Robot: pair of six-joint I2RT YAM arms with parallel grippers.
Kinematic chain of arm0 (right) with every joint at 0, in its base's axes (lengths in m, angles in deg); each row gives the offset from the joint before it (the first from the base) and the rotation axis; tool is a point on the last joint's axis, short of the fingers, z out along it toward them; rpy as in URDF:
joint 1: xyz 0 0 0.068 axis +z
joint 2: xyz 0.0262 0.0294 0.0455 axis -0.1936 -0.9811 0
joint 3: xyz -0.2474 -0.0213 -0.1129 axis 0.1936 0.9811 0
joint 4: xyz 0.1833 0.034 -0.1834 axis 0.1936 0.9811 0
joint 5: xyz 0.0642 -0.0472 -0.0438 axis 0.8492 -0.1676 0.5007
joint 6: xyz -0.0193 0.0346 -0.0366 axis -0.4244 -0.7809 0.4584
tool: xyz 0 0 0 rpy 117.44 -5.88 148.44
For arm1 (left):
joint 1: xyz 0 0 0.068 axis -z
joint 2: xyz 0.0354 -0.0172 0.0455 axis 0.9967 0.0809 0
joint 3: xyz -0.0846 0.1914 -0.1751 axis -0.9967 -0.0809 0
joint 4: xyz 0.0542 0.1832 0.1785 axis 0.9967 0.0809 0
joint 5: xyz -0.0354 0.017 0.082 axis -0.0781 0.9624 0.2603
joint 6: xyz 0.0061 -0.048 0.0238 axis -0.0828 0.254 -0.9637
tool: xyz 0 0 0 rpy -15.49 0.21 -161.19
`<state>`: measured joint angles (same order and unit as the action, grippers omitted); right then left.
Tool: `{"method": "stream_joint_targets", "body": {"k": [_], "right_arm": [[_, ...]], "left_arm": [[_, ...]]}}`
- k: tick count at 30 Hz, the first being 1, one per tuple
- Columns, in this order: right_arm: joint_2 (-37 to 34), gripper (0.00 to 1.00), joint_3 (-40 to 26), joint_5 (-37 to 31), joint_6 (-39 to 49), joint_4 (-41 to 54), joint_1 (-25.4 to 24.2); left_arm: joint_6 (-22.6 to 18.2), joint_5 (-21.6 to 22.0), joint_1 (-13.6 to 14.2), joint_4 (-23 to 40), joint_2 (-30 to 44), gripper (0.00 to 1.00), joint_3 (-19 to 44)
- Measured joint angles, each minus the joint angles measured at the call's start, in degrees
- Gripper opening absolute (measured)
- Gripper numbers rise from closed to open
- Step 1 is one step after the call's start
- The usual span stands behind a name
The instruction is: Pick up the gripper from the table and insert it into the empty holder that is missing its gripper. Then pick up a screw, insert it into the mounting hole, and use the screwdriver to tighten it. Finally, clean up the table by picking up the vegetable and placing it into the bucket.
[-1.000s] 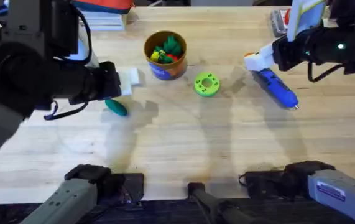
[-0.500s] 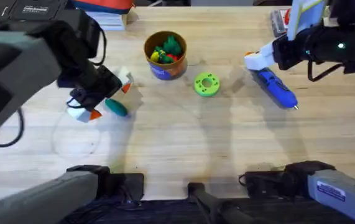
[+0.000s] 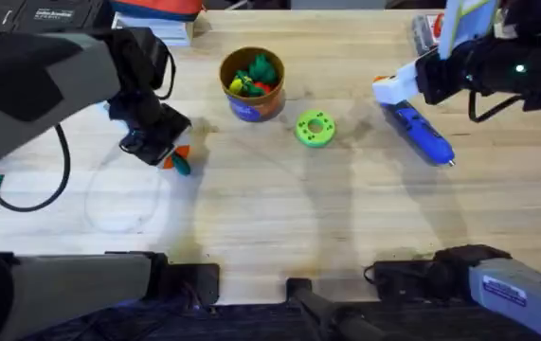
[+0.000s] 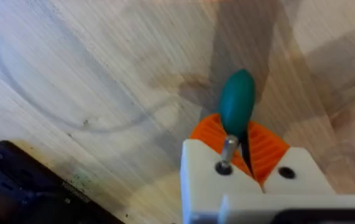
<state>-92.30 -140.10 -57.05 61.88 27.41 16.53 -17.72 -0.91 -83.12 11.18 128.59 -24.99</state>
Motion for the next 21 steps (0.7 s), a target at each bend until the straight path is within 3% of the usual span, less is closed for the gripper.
{"method": "stream_joint_targets", "body": {"k": [7, 10, 14, 18, 21], "right_arm": [[0.0, 0.994, 0.0, 0.0, 0.0, -0.8, 0.0], [0.0, 0.992, 0.0, 0.0, 0.0, -0.8, 0.0], [0.0, 0.993, 0.0, 0.0, 0.0, -0.9, 0.0], [0.0, 0.994, 0.0, 0.0, 0.0, -0.9, 0.0], [0.0, 0.994, 0.0, 0.0, 0.0, -0.9, 0.0]], "left_arm": [[-1.9, -0.8, -0.3, 6.6, 0.0, 0.021, 8.4], [-4.2, -4.2, -0.3, 7.3, 0.0, 0.021, 15.5], [-7.2, -11.5, -0.3, 3.2, 0.0, 0.021, 21.9], [-8.5, -18.4, 0.7, -5.2, 0.0, 0.021, 23.1], [-8.8, -19.8, 3.0, -8.8, 0.0, 0.021, 23.1]]}}
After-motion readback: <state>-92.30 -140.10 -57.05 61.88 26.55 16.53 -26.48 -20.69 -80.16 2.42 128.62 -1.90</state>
